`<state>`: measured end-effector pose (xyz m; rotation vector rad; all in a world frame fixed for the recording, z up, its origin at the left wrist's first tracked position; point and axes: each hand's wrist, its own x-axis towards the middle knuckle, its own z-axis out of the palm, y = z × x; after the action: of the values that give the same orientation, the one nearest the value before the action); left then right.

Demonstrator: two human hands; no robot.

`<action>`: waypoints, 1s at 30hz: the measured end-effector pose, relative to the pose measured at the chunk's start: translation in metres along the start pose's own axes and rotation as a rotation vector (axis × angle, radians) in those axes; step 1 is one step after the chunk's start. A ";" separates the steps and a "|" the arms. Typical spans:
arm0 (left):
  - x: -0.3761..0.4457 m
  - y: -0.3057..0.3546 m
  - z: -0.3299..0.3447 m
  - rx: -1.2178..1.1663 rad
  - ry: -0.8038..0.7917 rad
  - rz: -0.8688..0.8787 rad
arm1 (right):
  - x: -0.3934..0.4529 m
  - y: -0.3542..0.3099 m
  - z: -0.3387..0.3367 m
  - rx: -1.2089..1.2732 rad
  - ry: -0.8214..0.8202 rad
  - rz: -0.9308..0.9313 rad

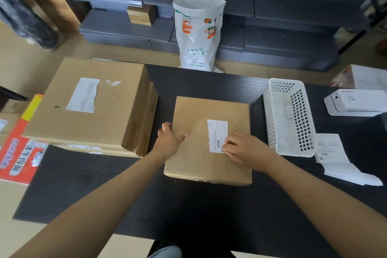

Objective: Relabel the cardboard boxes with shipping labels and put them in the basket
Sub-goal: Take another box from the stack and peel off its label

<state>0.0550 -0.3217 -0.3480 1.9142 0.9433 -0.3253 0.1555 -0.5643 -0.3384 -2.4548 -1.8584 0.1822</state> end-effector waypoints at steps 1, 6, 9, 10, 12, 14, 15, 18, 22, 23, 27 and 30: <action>0.000 0.000 0.000 -0.001 -0.002 -0.003 | 0.002 -0.002 0.001 -0.028 0.013 -0.010; -0.001 0.003 0.000 0.011 -0.007 -0.011 | 0.011 -0.011 -0.004 -0.182 0.036 0.008; -0.001 0.004 0.000 0.022 -0.013 -0.009 | 0.018 -0.015 -0.001 0.049 0.064 0.226; -0.001 0.005 -0.001 0.021 -0.015 -0.013 | 0.019 -0.014 0.001 0.163 0.064 0.309; -0.002 0.006 -0.002 0.015 -0.019 -0.020 | 0.020 -0.011 0.003 0.320 -0.007 0.389; -0.002 0.006 -0.002 0.000 -0.025 -0.026 | 0.017 -0.010 0.000 0.417 -0.049 0.386; -0.002 0.006 -0.002 -0.008 -0.027 -0.029 | 0.015 -0.009 -0.002 0.437 -0.056 0.373; -0.004 0.007 -0.001 -0.007 -0.020 -0.043 | 0.009 -0.007 -0.005 0.352 -0.094 0.285; -0.005 0.012 0.002 -0.003 -0.027 -0.058 | 0.014 -0.005 -0.005 0.287 -0.126 0.245; -0.006 0.012 0.002 -0.003 -0.035 -0.056 | 0.016 -0.004 -0.005 0.286 -0.135 0.242; -0.008 0.013 0.004 -0.029 -0.058 -0.044 | 0.018 -0.004 -0.003 0.270 -0.174 0.230; -0.009 0.012 0.005 -0.052 -0.054 -0.040 | 0.018 -0.006 -0.001 0.373 -0.184 0.303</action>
<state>0.0590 -0.3334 -0.3378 1.8322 0.9462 -0.3708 0.1551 -0.5452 -0.3378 -2.4941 -1.3359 0.7190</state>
